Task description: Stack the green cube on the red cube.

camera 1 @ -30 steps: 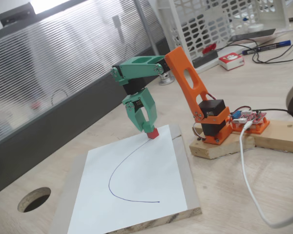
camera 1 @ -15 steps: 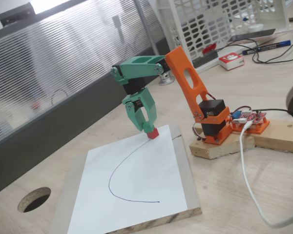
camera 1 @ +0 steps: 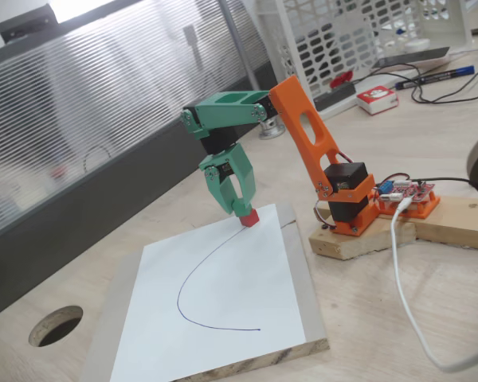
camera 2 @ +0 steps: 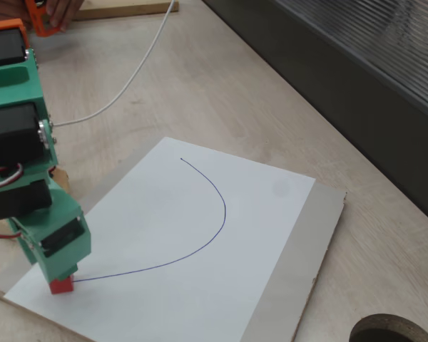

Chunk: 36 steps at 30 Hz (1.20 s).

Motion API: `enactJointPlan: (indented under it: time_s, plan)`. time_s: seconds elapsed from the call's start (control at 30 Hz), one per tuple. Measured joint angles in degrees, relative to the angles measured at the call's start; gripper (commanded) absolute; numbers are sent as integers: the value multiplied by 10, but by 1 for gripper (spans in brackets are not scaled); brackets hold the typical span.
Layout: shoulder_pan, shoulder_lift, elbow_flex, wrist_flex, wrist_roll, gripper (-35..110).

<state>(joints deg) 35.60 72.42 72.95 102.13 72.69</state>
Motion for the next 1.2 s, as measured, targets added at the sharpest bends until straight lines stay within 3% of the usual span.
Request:
enactJointPlan:
  time_s: [0.57,0.8,1.2]
  plan:
    - [2,0,-83,5,0,27]
    - [-4,0,-84,98,0,27]
    - [-5,94,-83,114,0,27]
